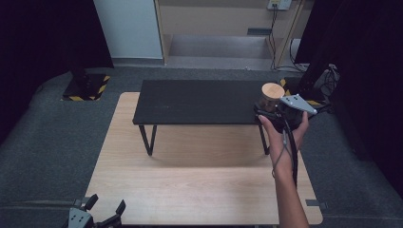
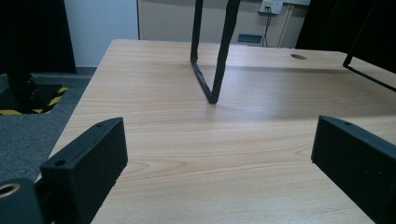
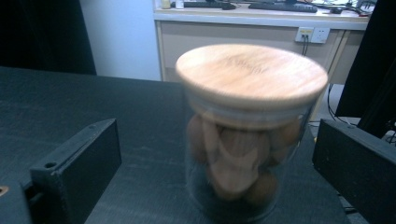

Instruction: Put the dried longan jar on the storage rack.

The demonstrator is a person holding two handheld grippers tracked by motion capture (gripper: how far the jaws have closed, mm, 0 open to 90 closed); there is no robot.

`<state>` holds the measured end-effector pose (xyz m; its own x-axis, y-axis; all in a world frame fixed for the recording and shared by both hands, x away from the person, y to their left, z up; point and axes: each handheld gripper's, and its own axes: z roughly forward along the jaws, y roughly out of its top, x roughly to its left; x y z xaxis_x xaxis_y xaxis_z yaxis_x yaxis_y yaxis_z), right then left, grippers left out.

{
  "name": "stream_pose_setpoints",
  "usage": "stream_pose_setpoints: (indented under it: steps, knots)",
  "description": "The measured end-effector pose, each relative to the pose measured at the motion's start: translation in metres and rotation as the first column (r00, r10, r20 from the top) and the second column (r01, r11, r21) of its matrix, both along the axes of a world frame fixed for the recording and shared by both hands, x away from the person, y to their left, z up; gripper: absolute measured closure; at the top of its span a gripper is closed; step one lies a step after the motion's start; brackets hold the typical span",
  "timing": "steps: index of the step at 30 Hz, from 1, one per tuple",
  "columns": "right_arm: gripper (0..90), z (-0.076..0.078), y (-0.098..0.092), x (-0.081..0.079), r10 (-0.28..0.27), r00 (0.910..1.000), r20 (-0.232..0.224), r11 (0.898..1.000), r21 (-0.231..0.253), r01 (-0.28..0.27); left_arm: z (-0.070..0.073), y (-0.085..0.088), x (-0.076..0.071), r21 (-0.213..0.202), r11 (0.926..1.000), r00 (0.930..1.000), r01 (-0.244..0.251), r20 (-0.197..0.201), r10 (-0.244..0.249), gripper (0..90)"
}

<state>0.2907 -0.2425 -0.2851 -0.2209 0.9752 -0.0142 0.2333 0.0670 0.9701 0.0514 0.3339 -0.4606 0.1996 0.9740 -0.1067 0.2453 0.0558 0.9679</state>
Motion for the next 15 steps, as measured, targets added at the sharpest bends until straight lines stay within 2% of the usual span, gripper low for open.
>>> stream_pose_setpoints:
  steps: [6,11,15]
  knots:
    - [1.4,-0.01,-0.003,-0.016,0.005,1.0,0.006,1.0,0.013,-0.005,0.001,0.0,-0.001,0.001,1.0,1.0,-0.006,0.006,0.006,2.2]
    - [1.5,-0.022,-0.006,-0.04,0.014,0.9994,0.033,0.999,0.03,-0.015,0.001,-0.001,0.0,0.005,1.0,1.0,-0.007,0.004,0.007,2.2]
    - [1.8,-0.036,-0.01,-0.058,0.02,0.9991,0.037,0.999,0.047,-0.022,0.001,-0.001,0.003,0.008,1.0,1.0,0.002,-0.002,-0.002,2.2]
